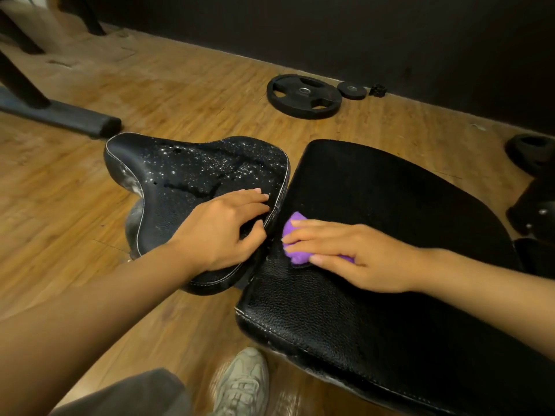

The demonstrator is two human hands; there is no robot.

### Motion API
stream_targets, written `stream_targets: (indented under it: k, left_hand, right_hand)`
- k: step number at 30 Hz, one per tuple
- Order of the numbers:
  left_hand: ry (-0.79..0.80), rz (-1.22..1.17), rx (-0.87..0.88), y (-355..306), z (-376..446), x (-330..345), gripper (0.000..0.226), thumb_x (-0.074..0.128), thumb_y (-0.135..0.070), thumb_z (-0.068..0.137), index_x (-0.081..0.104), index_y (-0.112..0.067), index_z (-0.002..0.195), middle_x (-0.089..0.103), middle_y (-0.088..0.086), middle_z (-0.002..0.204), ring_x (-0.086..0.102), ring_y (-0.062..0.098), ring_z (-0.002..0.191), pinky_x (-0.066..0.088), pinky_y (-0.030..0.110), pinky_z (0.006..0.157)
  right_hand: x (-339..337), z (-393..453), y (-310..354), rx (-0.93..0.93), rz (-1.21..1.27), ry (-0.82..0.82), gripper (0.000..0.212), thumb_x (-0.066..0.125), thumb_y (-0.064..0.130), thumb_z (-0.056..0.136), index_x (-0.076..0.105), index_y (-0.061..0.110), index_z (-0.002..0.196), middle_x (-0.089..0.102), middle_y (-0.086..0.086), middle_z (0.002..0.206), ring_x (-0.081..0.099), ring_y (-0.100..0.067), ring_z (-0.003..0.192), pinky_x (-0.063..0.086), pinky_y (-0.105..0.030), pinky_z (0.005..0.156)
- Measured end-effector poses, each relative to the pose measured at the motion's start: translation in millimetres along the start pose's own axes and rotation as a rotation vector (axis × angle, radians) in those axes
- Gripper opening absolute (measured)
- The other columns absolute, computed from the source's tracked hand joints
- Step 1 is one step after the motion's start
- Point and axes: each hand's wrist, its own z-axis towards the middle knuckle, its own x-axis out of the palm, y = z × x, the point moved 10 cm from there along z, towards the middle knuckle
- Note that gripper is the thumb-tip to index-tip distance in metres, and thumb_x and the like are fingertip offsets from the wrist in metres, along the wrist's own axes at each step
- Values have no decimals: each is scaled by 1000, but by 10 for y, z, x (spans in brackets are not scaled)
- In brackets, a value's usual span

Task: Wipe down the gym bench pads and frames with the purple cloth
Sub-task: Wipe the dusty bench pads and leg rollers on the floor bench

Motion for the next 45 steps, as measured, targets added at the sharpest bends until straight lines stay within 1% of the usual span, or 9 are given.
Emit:
stream_targets:
  k: [4, 9, 17, 22, 25, 29, 36, 39, 45]
  left_hand:
    - [-5, 10, -5, -13, 2, -14, 53, 35, -42, 86, 70, -18, 116, 61, -4, 132, 48, 9, 130, 39, 29, 103]
    - [-9, 11, -11, -9, 0, -28, 54, 34, -45, 85, 70, -20, 117, 60, -6, 132, 47, 7, 130, 42, 28, 101]
    - [-19, -24, -23, 44, 1, -32, 54, 39, -47, 83, 71, -19, 115, 61, -5, 131, 49, 6, 128, 50, 37, 99]
    - [24, -74, -18, 79, 26, -7, 56, 38, -46, 82, 69, -16, 119, 60, -3, 133, 46, 6, 131, 43, 37, 107]
    - [37, -91, -14, 77, 21, -17, 58, 37, -47, 82, 68, -15, 120, 60, -1, 133, 46, 7, 131, 39, 34, 110]
    - [49, -91, -27, 99, 24, -6, 58, 36, -45, 82, 68, -14, 119, 61, 0, 132, 47, 9, 130, 37, 32, 111]
    - [47, -114, -22, 91, 23, -4, 54, 40, -39, 82, 70, -11, 116, 63, 4, 129, 51, 12, 128, 36, 29, 111]
    - [65, -114, -20, 83, 17, 11, 54, 40, -40, 83, 69, -11, 117, 62, 4, 130, 50, 12, 129, 36, 31, 111]
    - [65, -112, -43, 93, 19, 1, 45, 48, -30, 84, 68, -10, 118, 61, 4, 131, 49, 13, 129, 35, 29, 112]
  right_hand:
    - [-244, 293, -429, 27, -190, -63, 37, 46, 22, 98, 56, 11, 131, 53, -2, 139, 39, -13, 136, 27, -31, 115]
    - [-604, 820, -1213, 354, -325, -204, 26, 38, 19, 99, 59, 13, 114, 56, -1, 119, 46, -19, 119, 39, -33, 102]
    - [41, 243, 79, 91, -185, -112, 32, 43, 14, 96, 60, 12, 123, 56, -2, 129, 41, -12, 126, 16, -12, 112]
    - [30, 20, 104, 49, -146, -5, 39, 37, 24, 100, 50, 17, 137, 46, 4, 144, 31, -4, 138, 15, -18, 116]
    - [-309, 265, -470, 246, -236, -151, 37, 40, 14, 99, 51, 10, 135, 48, -5, 141, 35, -11, 133, 10, -5, 107]
    - [-383, 421, -745, 485, -265, -311, 34, 40, 10, 98, 53, 4, 128, 50, -9, 135, 39, -22, 129, 20, -19, 107]
    - [385, -94, 776, 72, -63, -75, 40, 42, 18, 99, 48, 16, 139, 44, 5, 145, 26, -7, 140, 9, -15, 116]
    - [390, -142, 869, -41, -86, 27, 39, 44, 16, 100, 49, 13, 138, 45, 2, 145, 27, -7, 141, 14, -18, 117]
    - [19, 233, -17, 338, -205, -262, 37, 44, 9, 96, 53, 6, 132, 50, -8, 139, 38, -22, 135, 7, -7, 110]
